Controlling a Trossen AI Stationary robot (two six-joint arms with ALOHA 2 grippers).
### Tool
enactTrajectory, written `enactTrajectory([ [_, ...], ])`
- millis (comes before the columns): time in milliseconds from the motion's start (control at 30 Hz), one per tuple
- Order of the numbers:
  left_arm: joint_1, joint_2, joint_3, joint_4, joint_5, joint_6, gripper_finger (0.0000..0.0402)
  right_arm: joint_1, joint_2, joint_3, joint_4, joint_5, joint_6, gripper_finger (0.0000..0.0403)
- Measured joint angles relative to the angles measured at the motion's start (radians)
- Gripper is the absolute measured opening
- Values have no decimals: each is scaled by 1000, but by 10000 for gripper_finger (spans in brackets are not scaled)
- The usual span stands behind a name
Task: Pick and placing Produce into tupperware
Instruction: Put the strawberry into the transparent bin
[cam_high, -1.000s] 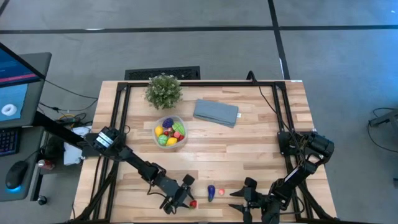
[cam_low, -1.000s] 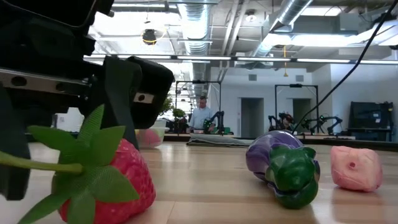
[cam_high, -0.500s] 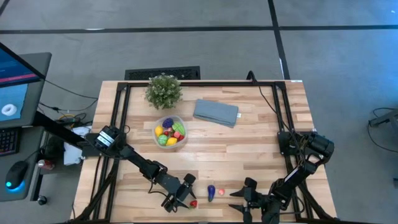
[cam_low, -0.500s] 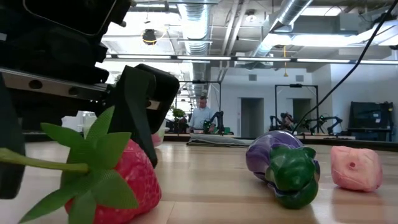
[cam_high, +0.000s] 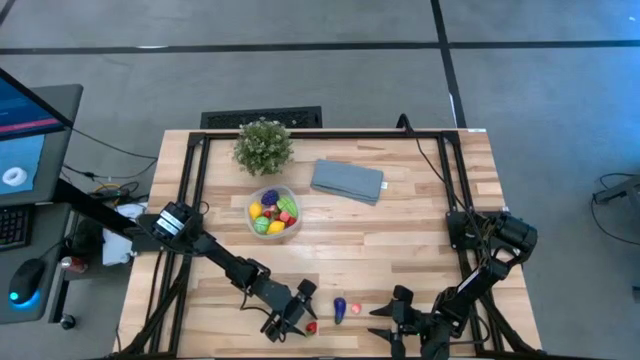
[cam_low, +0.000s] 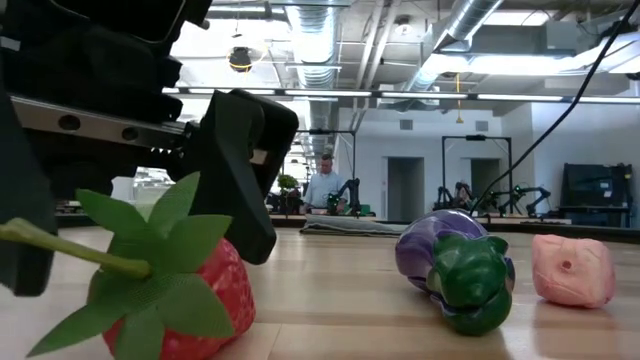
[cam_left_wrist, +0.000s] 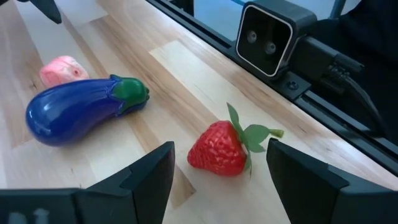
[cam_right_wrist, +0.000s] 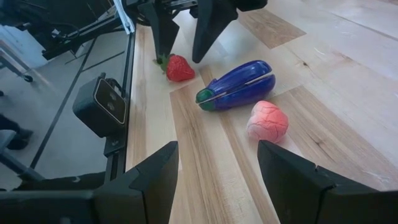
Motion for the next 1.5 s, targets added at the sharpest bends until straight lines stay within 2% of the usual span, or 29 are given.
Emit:
enactTrajectory([
  [700, 19, 0, 0, 3, 34, 25, 245, -1, 0, 0, 0, 0, 0, 244],
  [933, 20, 107, 90, 6, 79, 42, 245, -3, 0, 0, 3, -1, 0, 244],
  [1267, 34, 127, 118, -14, 110, 39, 245, 2, 0, 0, 8, -5, 0, 244],
  [1367, 35, 127, 118, -16, 110, 38, 236, 2, 0, 0, 7, -5, 0, 244],
  [1500, 35, 127, 118, -23, 109, 35, 201, 2, 0, 0, 7, -7, 0, 244],
])
